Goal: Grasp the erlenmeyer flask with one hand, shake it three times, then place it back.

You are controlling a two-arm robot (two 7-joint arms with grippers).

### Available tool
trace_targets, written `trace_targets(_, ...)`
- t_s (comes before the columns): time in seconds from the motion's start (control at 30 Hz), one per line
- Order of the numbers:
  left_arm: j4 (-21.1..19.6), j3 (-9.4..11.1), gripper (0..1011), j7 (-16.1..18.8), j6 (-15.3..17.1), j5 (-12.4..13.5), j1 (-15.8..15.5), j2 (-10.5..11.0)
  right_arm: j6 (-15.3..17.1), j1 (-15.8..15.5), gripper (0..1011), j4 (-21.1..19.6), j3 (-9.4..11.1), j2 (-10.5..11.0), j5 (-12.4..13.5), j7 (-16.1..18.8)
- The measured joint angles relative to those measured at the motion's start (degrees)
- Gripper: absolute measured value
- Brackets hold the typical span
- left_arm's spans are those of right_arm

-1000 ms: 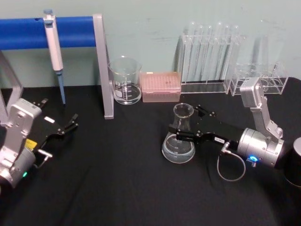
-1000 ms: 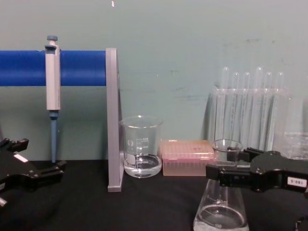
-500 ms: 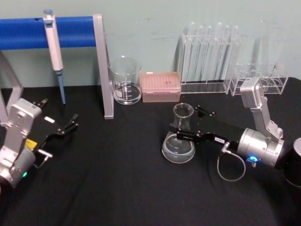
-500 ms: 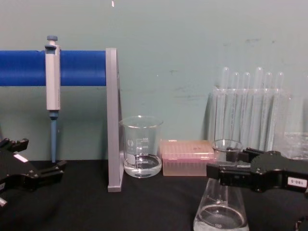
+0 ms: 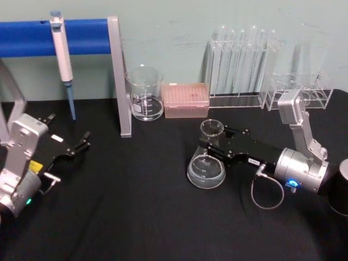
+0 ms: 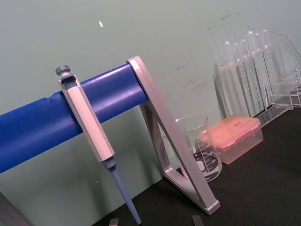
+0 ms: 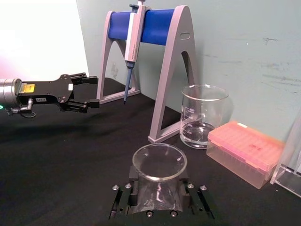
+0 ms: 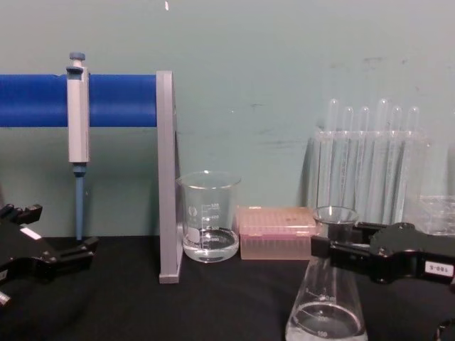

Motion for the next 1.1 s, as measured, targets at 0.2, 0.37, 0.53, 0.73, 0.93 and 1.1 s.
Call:
trace_targets(0.2,0.00,0.00,1001,0.00,0.00,0.00,0.00,0.00,0.00,0.00,453,0.00,0.00,0.00,-0.02,0.01)
trace_targets(0.37,0.00,0.00,1001,0.00,0.00,0.00,0.00,0.00,0.00,0.00,453,0.00,0.00,0.00,-0.02,0.01)
trace_targets(0.53,0.00,0.00,1001,0.00,0.00,0.00,0.00,0.00,0.00,0.00,453,0.00,0.00,0.00,-0.01,0.01)
trace_targets(0.73,0.00,0.00,1001,0.00,0.00,0.00,0.00,0.00,0.03,0.00,453,0.00,0.00,0.00,0.00,0.01)
trace_targets(0.93,0.00,0.00,1001,0.00,0.00,0.00,0.00,0.00,1.20,-0.27,453,-1.34,0.03,0.20,-0.25,-1.49)
trace_targets(1.1,0.00,0.00,1001,0.00,0.00,0.00,0.00,0.00,2.32,-1.12,453,-4.14,0.72,0.38,-0.20,-3.57)
